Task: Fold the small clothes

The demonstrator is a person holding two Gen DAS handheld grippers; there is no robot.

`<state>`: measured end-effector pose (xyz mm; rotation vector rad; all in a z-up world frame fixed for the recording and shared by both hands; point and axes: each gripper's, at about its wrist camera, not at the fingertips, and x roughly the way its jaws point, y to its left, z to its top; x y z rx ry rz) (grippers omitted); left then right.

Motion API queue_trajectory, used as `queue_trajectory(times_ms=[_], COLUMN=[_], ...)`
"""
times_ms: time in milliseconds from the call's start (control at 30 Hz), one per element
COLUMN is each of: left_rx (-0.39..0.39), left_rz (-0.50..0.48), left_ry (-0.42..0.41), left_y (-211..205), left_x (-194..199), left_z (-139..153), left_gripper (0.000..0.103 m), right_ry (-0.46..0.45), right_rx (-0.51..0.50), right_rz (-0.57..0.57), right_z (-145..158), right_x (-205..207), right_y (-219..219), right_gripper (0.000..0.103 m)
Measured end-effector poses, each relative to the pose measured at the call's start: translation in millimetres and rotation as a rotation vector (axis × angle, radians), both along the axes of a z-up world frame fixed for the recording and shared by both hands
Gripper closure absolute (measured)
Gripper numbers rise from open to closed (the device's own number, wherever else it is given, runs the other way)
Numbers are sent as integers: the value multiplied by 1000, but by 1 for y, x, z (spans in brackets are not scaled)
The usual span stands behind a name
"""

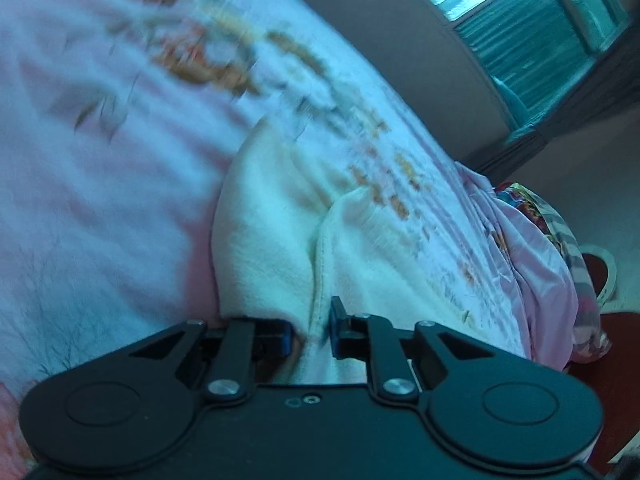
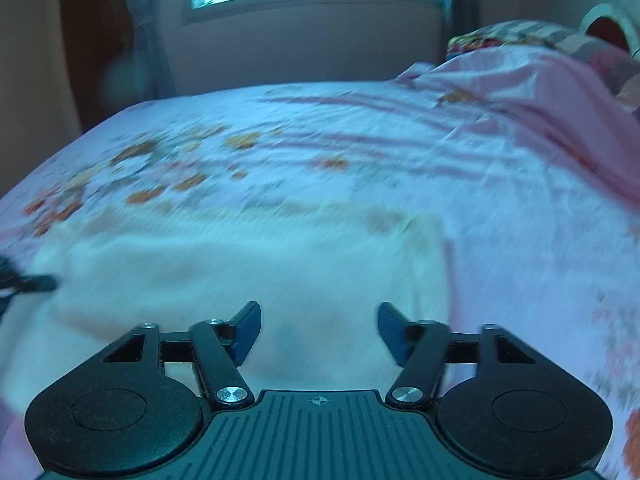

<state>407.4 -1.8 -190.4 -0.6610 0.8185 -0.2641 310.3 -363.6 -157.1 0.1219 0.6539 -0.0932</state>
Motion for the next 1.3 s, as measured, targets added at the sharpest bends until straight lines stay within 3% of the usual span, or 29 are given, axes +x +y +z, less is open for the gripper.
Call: queue_trajectory(times_ms=[33, 133, 200, 267, 367, 500, 667, 833, 967, 1067, 1200, 1300], left_rx=[25, 144, 203, 263, 329, 380, 500, 478, 465, 536, 563, 536], left_rz=[-9, -78, -136, -208, -319, -440, -545, -612, -522, -455, -454, -463], left_ry=[-30, -148, -208, -265, -309, -306, -214, -309, -311, -281, -196, -158], left_y=[-4, -30, -54, -87, -147, -226, -288, -278, -235, -205, -180, -169], left_x=[-3, -9, -14, -21, -31, -48, -70, -102, -101, -96, -103, -107], left_z=[9, 42, 63, 80, 92, 82, 43, 73, 94, 85, 55, 40], left_gripper=[89, 89, 89, 89, 89, 90, 81, 76, 71, 70, 70, 70], right_ry=[8, 1, 128, 118, 70, 24, 36, 38, 16, 34, 124, 117], right_rx=[-3, 1, -1, 3, 100, 178, 222, 282, 407, 520, 633, 740], right_rz=[-17, -58, -39, -29, -46, -57, -71, -94, -79, -36, -26, -46], right_z=[1, -2, -25, -30, -18, -2, 1, 1, 7, 7, -10, -21], right_x=[8, 24, 42, 41, 25, -8, -38, -56, -60, -50, -28, -19], right_y=[-5, -18, -25, -29, -46, -68, -93, -111, -109, -98, -87, -90], right_gripper=[62, 63, 63, 62, 62, 62, 62, 62, 62, 62, 62, 62])
